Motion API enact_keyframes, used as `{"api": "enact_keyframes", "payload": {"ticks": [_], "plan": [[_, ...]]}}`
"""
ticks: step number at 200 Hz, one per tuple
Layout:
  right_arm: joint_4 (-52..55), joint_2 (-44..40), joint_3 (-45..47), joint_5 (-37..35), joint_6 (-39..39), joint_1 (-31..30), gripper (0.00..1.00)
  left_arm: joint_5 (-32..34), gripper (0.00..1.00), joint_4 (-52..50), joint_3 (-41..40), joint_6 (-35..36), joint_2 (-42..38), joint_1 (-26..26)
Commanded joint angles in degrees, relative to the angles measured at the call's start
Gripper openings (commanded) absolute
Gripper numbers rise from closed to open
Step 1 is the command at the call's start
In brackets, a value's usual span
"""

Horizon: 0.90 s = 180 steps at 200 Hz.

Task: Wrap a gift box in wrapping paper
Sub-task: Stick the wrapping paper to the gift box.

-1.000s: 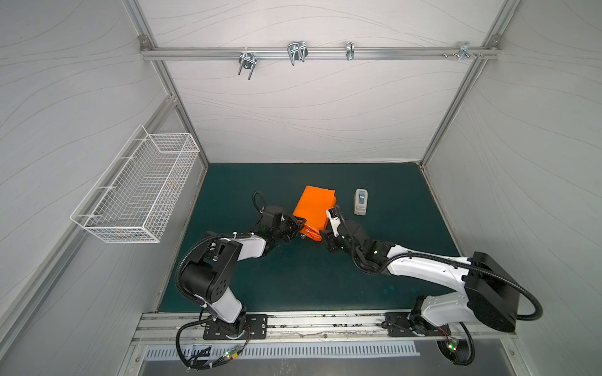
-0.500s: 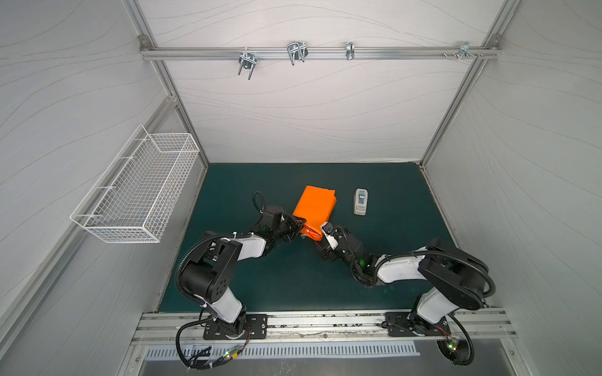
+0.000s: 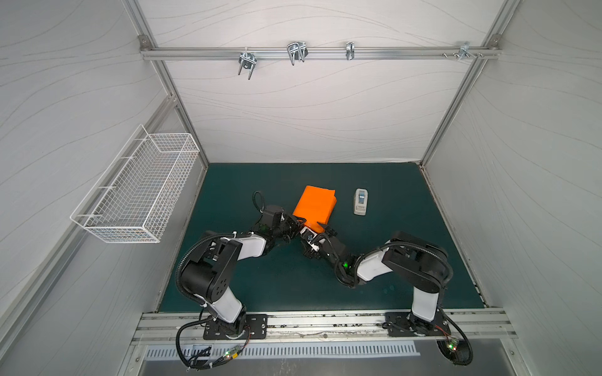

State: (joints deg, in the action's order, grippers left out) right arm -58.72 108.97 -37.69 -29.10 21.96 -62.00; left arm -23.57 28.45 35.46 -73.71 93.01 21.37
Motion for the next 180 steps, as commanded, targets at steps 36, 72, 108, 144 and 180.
{"api": "enact_keyframes", "payload": {"ticks": [36, 72, 108, 144, 180], "plan": [[-2.4, 0.0, 0.1, 1.0, 2.0, 3.1, 0.97, 0.4, 0.32, -3.6, 0.6, 0.5, 0.9, -0.3], [0.3, -2.2, 0.8, 4.4, -0.6, 5.1, 0.9, 0.5, 0.31, -3.3, -0.1, 0.4, 0.6, -0.4], [1.7, -3.3, 1.5, 6.5, -2.5, 6.4, 0.81, 0.5, 0.32, -3.6, 0.1, 0.6, 0.0, -0.4], [2.5, -3.6, 2.1, 8.0, -4.1, 7.7, 0.72, 0.5, 0.32, -7.1, 1.2, 1.7, -1.4, -0.4], [3.9, -3.8, 1.7, 8.6, -4.9, 8.2, 0.66, 1.1, 0.37, -10.6, 2.2, 3.1, -4.5, -0.4]]}}
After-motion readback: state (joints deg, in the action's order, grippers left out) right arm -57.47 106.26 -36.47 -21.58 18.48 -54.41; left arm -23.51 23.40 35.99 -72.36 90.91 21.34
